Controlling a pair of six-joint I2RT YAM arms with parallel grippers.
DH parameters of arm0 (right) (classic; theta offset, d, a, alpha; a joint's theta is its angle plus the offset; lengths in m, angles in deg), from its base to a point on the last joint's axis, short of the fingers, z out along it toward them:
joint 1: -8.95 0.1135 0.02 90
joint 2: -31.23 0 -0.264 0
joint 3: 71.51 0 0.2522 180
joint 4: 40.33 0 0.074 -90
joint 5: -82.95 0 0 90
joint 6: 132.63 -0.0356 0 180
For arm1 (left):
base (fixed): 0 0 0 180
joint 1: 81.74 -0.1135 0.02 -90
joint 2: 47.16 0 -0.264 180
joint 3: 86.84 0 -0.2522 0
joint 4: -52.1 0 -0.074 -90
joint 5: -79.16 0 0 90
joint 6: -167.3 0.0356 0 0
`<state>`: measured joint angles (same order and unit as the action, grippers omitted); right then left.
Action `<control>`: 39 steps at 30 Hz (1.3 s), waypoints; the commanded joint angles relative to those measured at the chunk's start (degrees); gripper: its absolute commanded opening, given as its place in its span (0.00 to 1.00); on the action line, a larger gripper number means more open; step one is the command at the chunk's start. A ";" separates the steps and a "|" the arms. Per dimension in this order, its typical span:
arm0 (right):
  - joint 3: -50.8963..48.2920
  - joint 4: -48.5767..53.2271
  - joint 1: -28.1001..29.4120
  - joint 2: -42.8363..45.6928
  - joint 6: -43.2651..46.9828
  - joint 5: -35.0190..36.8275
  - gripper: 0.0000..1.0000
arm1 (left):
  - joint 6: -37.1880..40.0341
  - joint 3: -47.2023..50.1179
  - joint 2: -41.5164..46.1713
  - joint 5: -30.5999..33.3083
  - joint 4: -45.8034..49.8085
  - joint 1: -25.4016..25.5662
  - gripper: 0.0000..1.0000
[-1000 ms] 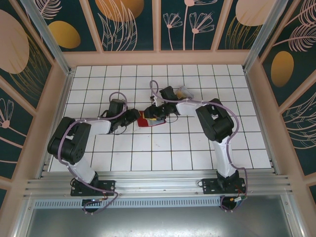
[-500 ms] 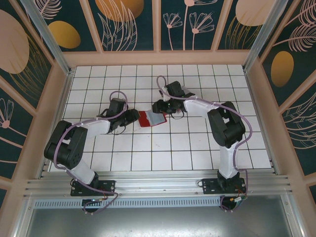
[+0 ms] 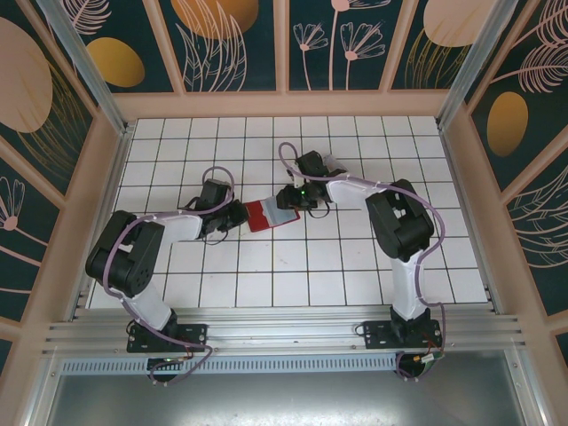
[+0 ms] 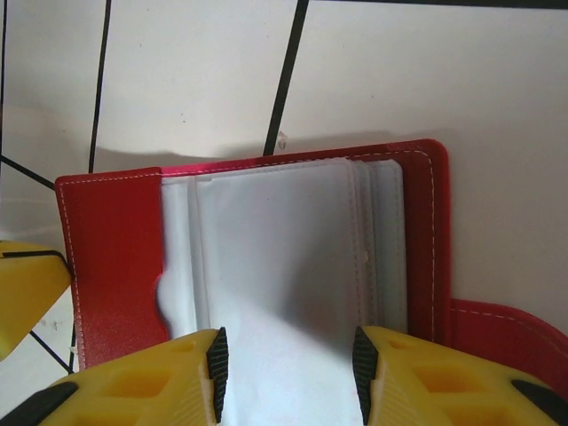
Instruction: Put the credit cards into the card holder
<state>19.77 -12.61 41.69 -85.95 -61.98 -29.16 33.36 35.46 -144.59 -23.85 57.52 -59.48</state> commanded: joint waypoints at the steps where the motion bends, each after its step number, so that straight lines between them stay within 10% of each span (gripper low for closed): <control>1: 0.93 2.66 0.68 -1.81 1.31 1.33 0.46 | 0.18 -0.18 -1.78 -0.73 -0.55 0.24 0.13; 32: -0.94 -16.77 1.66 -7.13 -10.68 -29.22 0.46 | -2.53 3.07 -6.44 -2.57 -7.76 0.33 0.04; 39: -5.09 -23.53 -0.37 -8.16 -14.53 -31.06 0.47 | -3.82 6.95 -1.25 -3.15 -12.66 0.33 0.27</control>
<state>17.04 -32.26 42.36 -92.38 -73.80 -58.12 30.19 39.26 -147.30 -26.06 46.53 -59.63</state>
